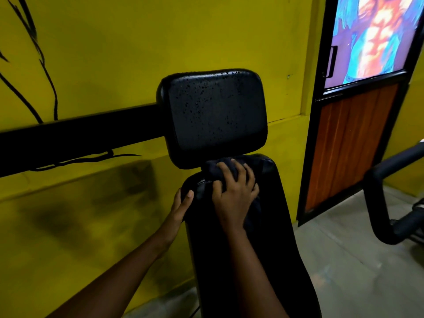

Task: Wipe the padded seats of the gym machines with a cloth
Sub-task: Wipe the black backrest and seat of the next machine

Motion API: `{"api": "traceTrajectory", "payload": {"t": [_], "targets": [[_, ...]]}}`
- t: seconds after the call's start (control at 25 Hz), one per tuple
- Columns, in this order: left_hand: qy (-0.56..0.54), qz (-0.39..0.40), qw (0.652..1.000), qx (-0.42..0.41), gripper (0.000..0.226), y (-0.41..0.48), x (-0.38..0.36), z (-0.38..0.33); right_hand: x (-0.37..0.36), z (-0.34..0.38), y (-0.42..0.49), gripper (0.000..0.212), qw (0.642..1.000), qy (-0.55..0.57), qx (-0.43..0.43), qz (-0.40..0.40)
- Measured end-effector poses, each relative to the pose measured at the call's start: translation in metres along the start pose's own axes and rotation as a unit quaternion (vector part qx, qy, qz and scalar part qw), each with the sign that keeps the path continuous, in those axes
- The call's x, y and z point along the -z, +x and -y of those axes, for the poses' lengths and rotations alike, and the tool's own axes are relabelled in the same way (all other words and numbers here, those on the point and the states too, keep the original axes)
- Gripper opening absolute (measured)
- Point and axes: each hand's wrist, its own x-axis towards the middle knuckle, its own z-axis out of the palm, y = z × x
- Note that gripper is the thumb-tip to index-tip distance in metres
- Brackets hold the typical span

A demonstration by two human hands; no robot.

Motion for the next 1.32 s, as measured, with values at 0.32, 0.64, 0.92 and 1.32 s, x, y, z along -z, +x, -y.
{"api": "traceTrajectory", "payload": {"t": [0.32, 0.64, 0.92, 1.32], "targets": [[-0.001, 0.016, 1.0, 0.001, 0.059, 0.001, 0.001, 0.003, 0.008, -0.058, 0.03, 0.045, 0.99, -0.061, 0.127, 0.01], [0.007, 0.027, 0.999, -0.018, 0.088, -0.002, 0.015, 0.015, -0.012, 0.003, -0.004, 0.05, 0.96, 0.047, -0.261, -0.09], [0.05, 0.04, 0.998, 0.007, 0.139, 0.005, 0.015, 0.01, -0.022, -0.028, -0.076, 0.056, 0.983, -0.022, -0.175, -0.04], [0.036, 0.039, 0.998, -0.037, 0.089, 0.018, 0.008, 0.023, -0.017, -0.034, -0.001, 0.052, 0.996, 0.003, -0.079, -0.044]]}}
